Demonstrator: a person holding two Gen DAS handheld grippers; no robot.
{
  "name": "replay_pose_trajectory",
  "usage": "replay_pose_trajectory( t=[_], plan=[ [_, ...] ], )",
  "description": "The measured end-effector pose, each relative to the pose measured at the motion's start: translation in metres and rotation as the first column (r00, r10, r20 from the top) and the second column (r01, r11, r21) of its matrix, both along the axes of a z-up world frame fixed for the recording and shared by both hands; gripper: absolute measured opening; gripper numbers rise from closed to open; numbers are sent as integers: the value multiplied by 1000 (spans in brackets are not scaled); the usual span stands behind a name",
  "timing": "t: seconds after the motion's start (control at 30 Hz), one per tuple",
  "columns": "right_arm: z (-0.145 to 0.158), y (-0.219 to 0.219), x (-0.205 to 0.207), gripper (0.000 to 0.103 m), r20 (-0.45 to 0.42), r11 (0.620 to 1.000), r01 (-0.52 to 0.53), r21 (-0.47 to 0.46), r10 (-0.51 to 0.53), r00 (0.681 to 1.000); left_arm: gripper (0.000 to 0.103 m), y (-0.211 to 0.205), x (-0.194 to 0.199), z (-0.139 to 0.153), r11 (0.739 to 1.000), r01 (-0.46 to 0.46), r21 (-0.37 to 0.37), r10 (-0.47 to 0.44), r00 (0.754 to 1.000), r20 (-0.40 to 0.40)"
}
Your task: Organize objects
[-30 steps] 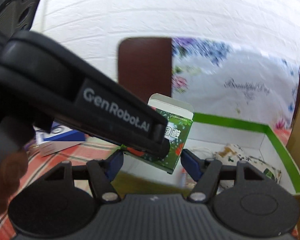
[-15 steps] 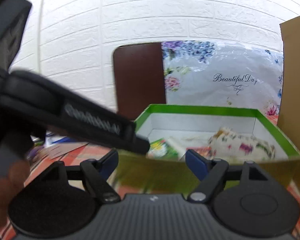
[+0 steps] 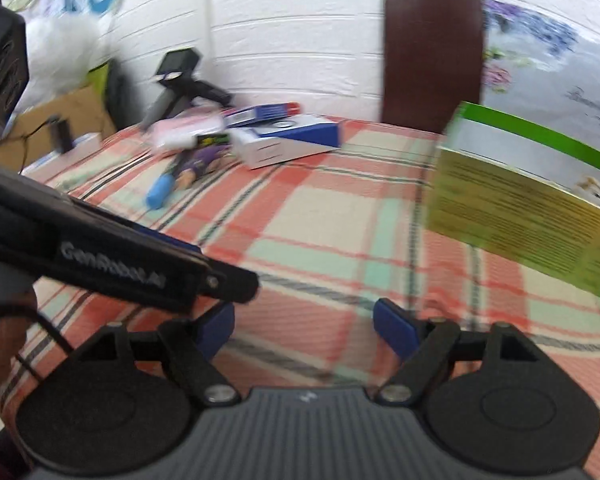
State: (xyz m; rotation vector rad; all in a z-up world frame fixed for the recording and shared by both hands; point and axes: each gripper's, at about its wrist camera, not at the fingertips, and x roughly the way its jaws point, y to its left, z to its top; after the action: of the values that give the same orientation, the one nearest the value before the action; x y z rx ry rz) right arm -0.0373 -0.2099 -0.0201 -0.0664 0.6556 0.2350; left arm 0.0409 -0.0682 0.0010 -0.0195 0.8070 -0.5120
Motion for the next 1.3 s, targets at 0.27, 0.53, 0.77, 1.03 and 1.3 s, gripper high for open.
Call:
replay_pose_trajectory(
  t=[0.27,0.53,0.77,1.03,1.3],
  plan=[
    [11,45,27,71,-17,986,-161,-30,161,987,57,75,5,-4,978,-191,-82,190,982,-16],
    [33,70,118,59,-16,979,-67,195,71,997,56,123,15,-5,944,-280,-176,277,960,-43],
    [13,98,176,41,-115,979,-28,201,52,992,56,125,15,-5,943,-273,-193,269,962,-44],
    [11,87,128,26,-84,988,-85,132,97,992,56,125,19,0,945,-273,-178,264,962,-71],
    [15,23,48,27,-95,987,-38,158,54,994,56,78,15,20,973,-121,-194,106,991,-86]
  ],
)
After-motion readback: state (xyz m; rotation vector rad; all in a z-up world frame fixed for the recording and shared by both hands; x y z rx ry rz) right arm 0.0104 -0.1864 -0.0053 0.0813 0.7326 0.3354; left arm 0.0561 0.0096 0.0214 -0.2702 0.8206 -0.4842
